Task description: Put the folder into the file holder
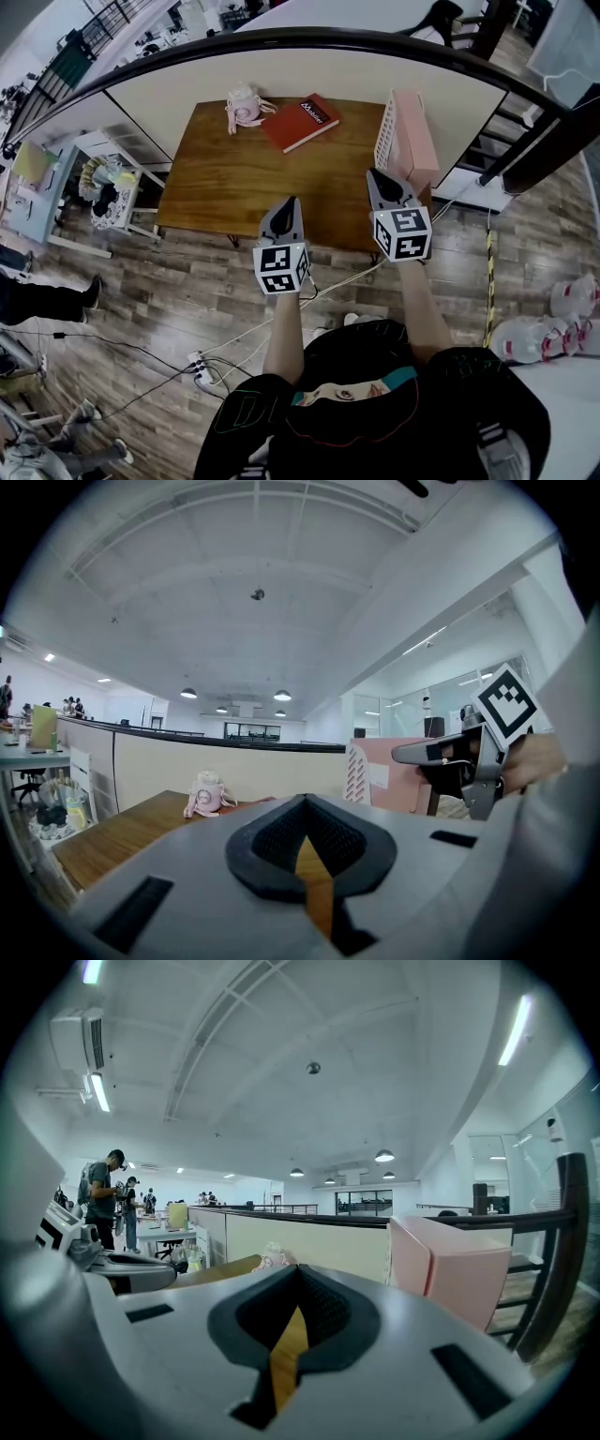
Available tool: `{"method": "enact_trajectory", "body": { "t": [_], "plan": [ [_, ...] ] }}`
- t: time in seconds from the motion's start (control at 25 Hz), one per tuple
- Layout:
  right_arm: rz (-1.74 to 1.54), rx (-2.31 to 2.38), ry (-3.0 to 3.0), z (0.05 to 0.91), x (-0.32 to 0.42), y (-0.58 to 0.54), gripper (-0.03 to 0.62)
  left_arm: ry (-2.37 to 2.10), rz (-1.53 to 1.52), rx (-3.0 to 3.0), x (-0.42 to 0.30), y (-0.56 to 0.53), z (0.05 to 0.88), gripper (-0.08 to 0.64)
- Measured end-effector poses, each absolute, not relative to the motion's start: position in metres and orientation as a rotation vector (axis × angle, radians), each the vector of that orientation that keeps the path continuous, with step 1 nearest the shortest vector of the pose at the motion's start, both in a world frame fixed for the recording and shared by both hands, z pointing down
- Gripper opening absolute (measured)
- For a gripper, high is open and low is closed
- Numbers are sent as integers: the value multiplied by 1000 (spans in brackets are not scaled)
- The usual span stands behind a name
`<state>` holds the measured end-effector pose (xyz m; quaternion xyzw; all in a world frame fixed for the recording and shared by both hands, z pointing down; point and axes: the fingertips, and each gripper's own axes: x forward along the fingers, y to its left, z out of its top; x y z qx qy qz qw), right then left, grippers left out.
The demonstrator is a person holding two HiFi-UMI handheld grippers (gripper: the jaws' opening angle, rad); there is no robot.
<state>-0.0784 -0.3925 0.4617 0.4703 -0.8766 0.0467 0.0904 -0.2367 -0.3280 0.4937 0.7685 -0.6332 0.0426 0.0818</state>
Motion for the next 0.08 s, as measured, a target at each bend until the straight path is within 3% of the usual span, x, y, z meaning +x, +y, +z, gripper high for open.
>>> {"method": "enact_trajectory", "body": {
  "t": [0.08],
  "plan": [
    [137, 1400, -2605, 461, -77, -391, 3, -1888, 127, 2298, -235, -327, 494, -3]
  ]
}}
